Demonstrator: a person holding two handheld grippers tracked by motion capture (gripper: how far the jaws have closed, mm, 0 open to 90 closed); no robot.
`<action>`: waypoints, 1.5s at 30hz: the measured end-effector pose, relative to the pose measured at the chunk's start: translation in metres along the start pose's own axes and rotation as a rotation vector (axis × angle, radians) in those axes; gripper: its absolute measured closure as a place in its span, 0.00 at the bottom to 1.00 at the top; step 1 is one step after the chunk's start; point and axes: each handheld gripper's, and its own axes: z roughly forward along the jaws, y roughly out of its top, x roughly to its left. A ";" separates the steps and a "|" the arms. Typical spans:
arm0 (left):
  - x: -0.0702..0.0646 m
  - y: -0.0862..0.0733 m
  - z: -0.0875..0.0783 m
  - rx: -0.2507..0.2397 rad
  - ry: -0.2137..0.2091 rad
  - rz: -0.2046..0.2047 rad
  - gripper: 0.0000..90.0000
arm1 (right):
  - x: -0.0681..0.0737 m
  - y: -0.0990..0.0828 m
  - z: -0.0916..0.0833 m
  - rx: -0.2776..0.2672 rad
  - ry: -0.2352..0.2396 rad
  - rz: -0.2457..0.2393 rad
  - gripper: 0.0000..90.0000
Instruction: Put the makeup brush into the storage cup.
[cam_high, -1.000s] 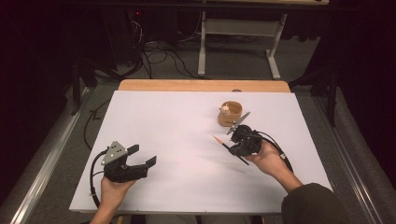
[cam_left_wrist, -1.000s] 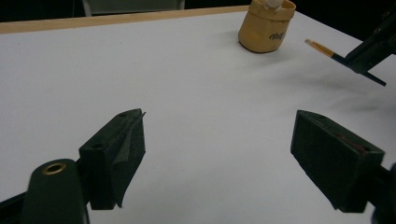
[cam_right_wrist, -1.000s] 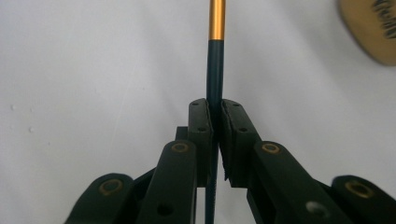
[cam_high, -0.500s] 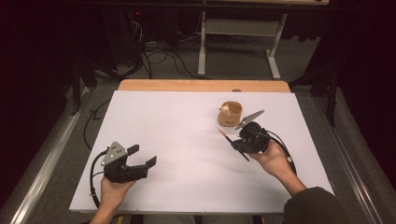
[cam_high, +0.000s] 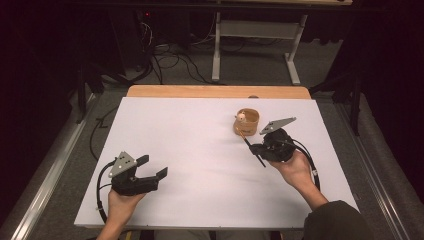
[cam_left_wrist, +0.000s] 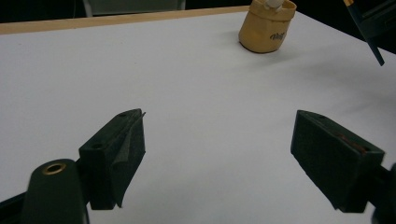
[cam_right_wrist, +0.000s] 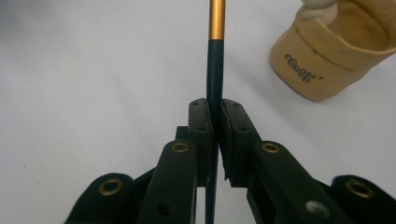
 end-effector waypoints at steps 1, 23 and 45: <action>0.000 0.000 0.000 0.002 0.000 0.001 0.20 | 0.000 0.000 0.000 -0.007 -0.004 0.002 0.95; 0.000 0.000 0.001 0.003 0.003 -0.001 0.20 | -0.004 0.013 -0.006 -0.109 -0.062 0.022 0.95; 0.002 0.000 0.002 -0.003 -0.015 -0.025 0.20 | -0.024 0.029 0.004 -0.154 -0.066 0.092 0.95</action>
